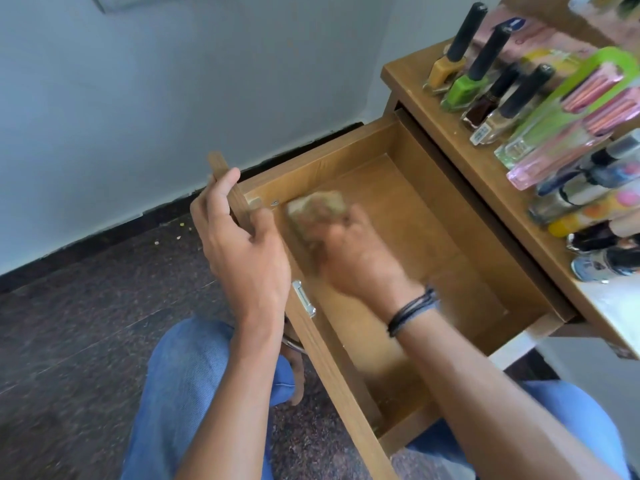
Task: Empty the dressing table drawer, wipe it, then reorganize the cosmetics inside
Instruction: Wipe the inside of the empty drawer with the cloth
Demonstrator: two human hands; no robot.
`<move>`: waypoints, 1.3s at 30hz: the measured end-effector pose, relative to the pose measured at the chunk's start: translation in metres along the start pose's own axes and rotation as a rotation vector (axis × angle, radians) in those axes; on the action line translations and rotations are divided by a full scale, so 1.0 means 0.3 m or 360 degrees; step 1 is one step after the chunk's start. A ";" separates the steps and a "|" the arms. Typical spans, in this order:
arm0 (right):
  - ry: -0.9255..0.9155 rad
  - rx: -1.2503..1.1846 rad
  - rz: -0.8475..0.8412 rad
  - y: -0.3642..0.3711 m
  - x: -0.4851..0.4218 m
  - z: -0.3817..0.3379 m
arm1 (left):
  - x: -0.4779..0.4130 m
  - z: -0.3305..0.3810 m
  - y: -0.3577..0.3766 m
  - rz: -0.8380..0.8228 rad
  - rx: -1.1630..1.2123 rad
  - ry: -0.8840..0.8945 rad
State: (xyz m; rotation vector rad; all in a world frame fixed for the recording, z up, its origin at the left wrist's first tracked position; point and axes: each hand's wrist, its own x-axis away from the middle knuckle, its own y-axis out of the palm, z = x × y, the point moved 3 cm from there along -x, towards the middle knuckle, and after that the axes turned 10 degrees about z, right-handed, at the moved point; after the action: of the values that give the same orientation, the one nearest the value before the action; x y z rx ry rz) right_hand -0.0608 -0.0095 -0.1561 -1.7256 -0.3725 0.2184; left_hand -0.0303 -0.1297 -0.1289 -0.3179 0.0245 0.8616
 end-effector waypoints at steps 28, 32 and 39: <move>-0.0072 -0.0224 0.0221 0.093 -0.054 -0.022 | -0.005 -0.051 0.000 0.0065 0.0016 -0.0090; -0.0132 -0.0221 0.0149 0.081 -0.075 0.050 | -0.010 -0.053 -0.004 0.0060 0.0016 -0.0092; 0.0274 0.0060 0.0373 -0.020 -0.116 0.331 | -0.008 -0.053 -0.003 0.0026 0.0040 -0.0090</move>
State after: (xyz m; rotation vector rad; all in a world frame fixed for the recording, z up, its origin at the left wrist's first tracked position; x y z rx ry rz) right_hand -0.1284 0.0699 -0.1708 -1.7351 -0.0389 0.2426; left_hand -0.0294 -0.1365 -0.1434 -0.2700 -0.0150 0.8853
